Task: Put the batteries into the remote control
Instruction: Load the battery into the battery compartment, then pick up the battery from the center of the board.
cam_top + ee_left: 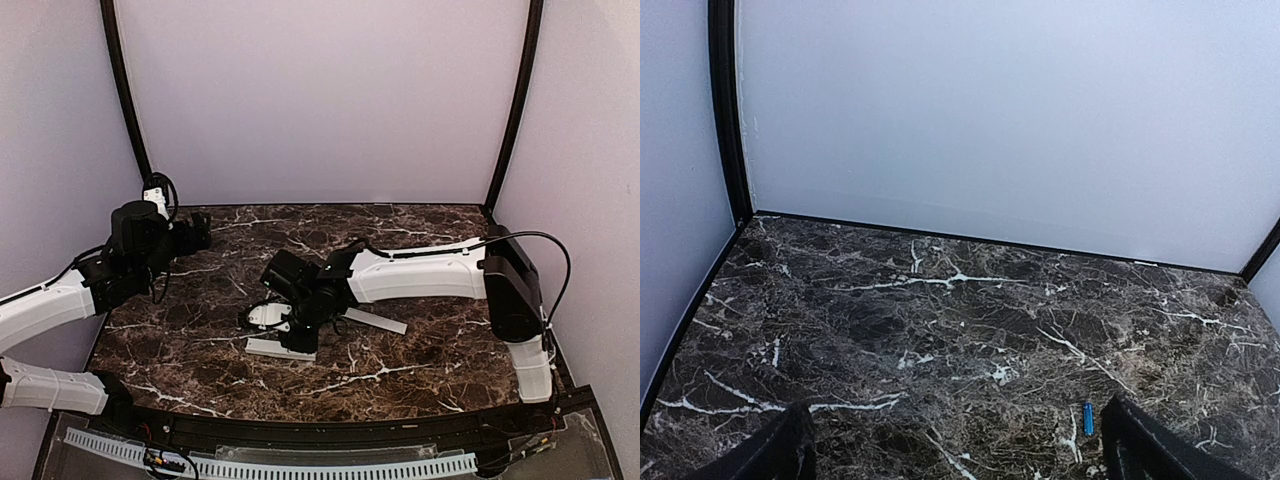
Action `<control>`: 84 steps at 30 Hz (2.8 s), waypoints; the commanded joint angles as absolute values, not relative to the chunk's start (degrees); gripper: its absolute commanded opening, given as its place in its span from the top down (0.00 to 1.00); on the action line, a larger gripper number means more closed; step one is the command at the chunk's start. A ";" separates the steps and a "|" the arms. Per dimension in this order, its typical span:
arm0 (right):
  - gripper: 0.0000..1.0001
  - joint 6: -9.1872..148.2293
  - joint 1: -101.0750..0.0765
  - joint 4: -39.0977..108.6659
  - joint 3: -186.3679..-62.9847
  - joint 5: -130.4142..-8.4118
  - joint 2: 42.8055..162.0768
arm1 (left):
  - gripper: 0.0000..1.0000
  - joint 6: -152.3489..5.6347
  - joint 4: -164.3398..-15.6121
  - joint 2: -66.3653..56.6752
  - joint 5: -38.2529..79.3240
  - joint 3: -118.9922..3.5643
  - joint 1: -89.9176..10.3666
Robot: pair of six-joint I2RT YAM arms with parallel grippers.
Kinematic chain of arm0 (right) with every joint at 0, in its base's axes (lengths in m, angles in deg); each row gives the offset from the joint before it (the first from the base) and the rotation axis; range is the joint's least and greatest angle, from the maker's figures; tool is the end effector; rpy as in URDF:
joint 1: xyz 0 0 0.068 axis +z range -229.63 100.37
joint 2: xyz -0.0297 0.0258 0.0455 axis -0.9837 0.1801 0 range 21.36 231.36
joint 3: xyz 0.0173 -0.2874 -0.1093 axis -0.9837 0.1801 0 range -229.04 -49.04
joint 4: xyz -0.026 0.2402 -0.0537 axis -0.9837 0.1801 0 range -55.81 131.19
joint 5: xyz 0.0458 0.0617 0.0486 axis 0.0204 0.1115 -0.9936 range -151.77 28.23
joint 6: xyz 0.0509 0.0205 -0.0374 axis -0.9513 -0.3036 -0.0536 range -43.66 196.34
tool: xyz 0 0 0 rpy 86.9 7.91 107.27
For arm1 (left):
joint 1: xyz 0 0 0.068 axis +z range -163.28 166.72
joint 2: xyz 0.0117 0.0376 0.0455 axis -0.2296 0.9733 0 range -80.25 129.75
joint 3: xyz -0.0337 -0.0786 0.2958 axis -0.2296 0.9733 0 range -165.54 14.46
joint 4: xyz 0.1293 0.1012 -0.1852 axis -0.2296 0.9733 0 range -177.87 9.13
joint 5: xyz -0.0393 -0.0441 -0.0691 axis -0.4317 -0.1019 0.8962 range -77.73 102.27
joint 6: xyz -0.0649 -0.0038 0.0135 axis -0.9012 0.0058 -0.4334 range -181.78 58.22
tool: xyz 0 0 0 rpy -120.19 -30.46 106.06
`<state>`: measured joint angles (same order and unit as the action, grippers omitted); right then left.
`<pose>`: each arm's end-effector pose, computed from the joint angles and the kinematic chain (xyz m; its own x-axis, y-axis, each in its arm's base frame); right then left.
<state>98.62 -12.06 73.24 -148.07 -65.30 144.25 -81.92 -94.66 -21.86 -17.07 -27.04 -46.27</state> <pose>0.1784 0.4406 0.2147 0.0394 -0.8961 -0.4422 -0.9924 0.0165 -0.1220 0.1971 -0.0972 0.3386 -0.1624 -0.2525 -0.9539 0.0150 0.9660 -0.2583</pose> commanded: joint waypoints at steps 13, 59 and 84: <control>1.00 96.87 -13.63 73.69 -147.90 -63.90 146.60 | 0.01 -81.38 -94.90 -22.88 -16.91 -25.90 -45.88; 0.82 65.23 -22.42 71.90 -141.24 -48.22 125.67 | 0.01 -86.83 -78.26 -27.35 -15.81 -30.15 -45.88; 0.01 51.83 -34.18 65.21 -131.54 -53.99 115.56 | 0.01 -84.13 -80.41 -18.80 -10.26 -33.47 -45.88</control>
<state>50.34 -28.75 71.38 -131.63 -48.08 116.73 -85.96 -80.50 -22.76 -10.64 -28.92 -46.16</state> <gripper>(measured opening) 0.986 0.989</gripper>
